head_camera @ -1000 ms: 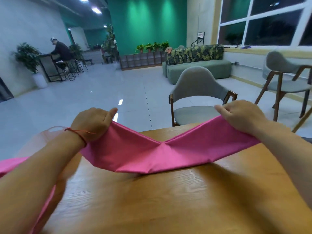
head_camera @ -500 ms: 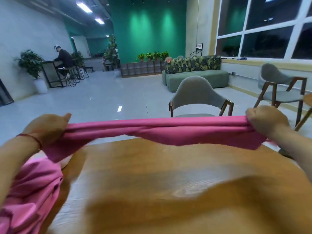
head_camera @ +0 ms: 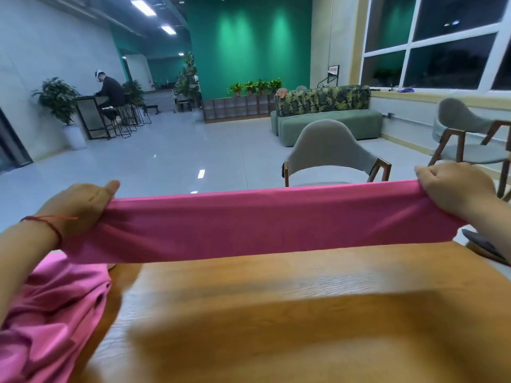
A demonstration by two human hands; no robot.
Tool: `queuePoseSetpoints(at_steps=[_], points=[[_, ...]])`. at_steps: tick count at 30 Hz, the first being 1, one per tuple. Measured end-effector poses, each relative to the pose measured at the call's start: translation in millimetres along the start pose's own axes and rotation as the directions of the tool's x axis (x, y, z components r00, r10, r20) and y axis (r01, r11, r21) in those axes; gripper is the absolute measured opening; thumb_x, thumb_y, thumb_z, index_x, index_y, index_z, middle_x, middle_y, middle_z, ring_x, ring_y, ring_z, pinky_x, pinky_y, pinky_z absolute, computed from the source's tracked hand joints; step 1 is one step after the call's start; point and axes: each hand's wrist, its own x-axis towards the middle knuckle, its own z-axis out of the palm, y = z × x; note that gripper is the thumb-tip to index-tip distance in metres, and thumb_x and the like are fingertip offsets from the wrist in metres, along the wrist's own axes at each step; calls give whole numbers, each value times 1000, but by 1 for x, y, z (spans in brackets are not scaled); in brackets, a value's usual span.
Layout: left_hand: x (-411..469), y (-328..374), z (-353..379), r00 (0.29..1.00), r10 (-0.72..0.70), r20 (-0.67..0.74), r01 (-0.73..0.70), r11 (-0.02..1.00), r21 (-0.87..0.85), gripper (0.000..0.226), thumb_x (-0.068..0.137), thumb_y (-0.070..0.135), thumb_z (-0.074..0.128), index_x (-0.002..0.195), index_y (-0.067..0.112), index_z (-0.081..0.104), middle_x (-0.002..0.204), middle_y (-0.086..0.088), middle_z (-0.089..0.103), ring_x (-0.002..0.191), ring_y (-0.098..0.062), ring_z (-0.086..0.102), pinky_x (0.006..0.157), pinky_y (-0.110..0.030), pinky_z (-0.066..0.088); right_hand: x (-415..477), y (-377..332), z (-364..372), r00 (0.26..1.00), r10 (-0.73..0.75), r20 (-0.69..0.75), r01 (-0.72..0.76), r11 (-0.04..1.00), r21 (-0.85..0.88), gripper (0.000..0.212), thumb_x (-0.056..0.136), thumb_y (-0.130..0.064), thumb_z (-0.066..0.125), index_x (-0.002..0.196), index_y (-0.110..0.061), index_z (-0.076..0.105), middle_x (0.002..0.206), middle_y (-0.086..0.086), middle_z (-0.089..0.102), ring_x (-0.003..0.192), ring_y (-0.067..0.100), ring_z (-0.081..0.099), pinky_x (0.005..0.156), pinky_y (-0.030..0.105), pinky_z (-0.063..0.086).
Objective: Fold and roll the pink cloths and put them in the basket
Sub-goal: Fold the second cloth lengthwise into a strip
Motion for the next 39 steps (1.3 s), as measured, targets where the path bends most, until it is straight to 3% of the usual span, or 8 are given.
queuePoseSetpoints(at_steps=[5, 10, 14, 20, 25, 31, 34, 39], points=[[-33, 7, 23, 982, 67, 177, -37, 985, -166, 77, 104, 67, 27, 73, 12, 71, 89, -8, 70, 92, -29, 63, 93, -31, 40, -31, 21, 10, 991, -18, 129, 22, 999, -28, 71, 93, -75, 14, 69, -31, 65, 106, 14, 76, 97, 38, 65, 88, 49, 52], [-26, 6, 49, 935, 17, 356, 23, 994, -108, 69, 101, 65, 30, 86, 15, 75, 98, 3, 72, 99, -20, 66, 100, -34, 43, -36, 29, 19, 963, -11, 270, 11, 1000, 1, 113, 56, -106, -15, 69, -27, 65, 77, -10, 56, 87, 28, 60, 86, 43, 48], [-7, 20, 129, 892, -41, 449, -30, 988, 151, 69, 108, 59, 19, 123, 15, 70, 116, -12, 72, 111, -29, 67, 109, -37, 45, -32, 24, 79, 914, -34, 404, 117, 976, -184, 94, 89, -81, -14, 98, -30, 64, 120, 6, 72, 104, 29, 65, 95, 45, 51], [-8, 26, 209, 945, -56, 322, -66, 932, 356, 54, 111, 41, 12, 155, 33, 42, 135, -8, 67, 116, -29, 66, 96, -39, 50, -34, 23, 145, 935, -13, 355, 128, 945, -302, 54, 109, -59, 14, 99, -33, 61, 121, 5, 73, 112, 32, 67, 99, 52, 47], [-6, 33, 217, 985, -118, 129, 36, 860, 509, 48, 108, 48, 25, 118, 29, 69, 115, -5, 72, 107, -31, 64, 93, -48, 49, -38, 24, 169, 974, -21, 228, 108, 919, -379, 65, 108, -59, 15, 100, -21, 68, 104, 8, 68, 101, 32, 60, 91, 53, 48], [-42, 162, 212, 961, 269, 69, -277, 944, 180, 45, 95, 34, 26, 95, 19, 68, 94, -9, 68, 85, -34, 61, 74, -46, 51, -88, -100, 143, 916, -267, 300, 308, 946, -99, 39, 109, -43, 35, 129, -24, 63, 135, 4, 62, 125, 29, 55, 103, 48, 44], [-83, 252, 225, 928, 354, 119, -330, 926, -184, 54, 101, 44, 27, 127, 16, 65, 127, -11, 67, 116, -31, 61, 100, -49, 49, -133, -177, 138, 778, -457, 431, 400, 890, 219, 53, 109, -52, 30, 151, -25, 50, 160, 1, 48, 145, 24, 44, 119, 46, 36], [-102, 284, 243, 906, 275, 323, -265, 961, -76, 60, 110, 44, 23, 167, 27, 16, 175, 5, 10, 161, -20, 8, 129, -52, 12, -166, -208, 149, 698, -475, 535, 402, 879, 257, 63, 110, -52, 21, 170, -33, 13, 179, -7, 4, 164, 15, 2, 131, 53, 10]])
